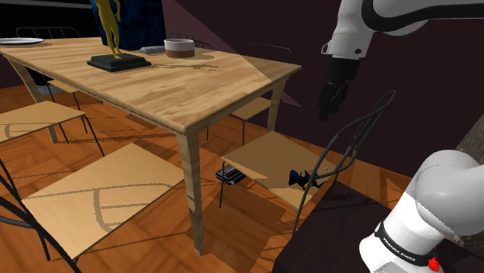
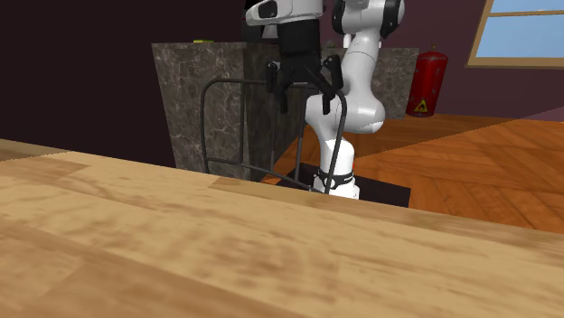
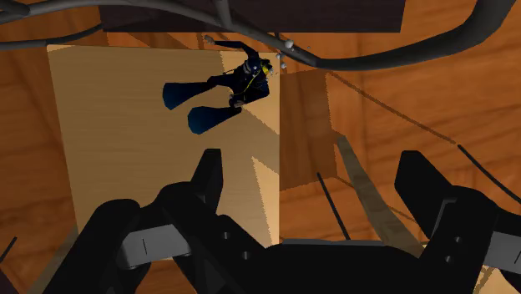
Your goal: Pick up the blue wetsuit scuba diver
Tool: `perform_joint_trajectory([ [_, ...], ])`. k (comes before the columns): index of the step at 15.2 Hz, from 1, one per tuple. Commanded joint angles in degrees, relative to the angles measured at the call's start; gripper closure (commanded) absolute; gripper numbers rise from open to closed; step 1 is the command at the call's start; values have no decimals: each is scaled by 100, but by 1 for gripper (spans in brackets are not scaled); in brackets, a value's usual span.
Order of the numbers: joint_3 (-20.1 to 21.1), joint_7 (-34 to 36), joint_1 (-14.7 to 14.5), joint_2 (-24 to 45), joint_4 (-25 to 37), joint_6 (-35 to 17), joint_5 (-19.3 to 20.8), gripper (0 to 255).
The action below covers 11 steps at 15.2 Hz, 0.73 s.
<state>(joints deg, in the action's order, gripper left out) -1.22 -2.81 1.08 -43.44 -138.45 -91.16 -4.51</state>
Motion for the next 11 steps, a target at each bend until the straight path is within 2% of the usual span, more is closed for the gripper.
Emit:
perform_joint_trajectory([
  [1,0,0,0,0,0,0,0,0],
  [11,-33,384,194,1790,-510,-769,-59,0],
])
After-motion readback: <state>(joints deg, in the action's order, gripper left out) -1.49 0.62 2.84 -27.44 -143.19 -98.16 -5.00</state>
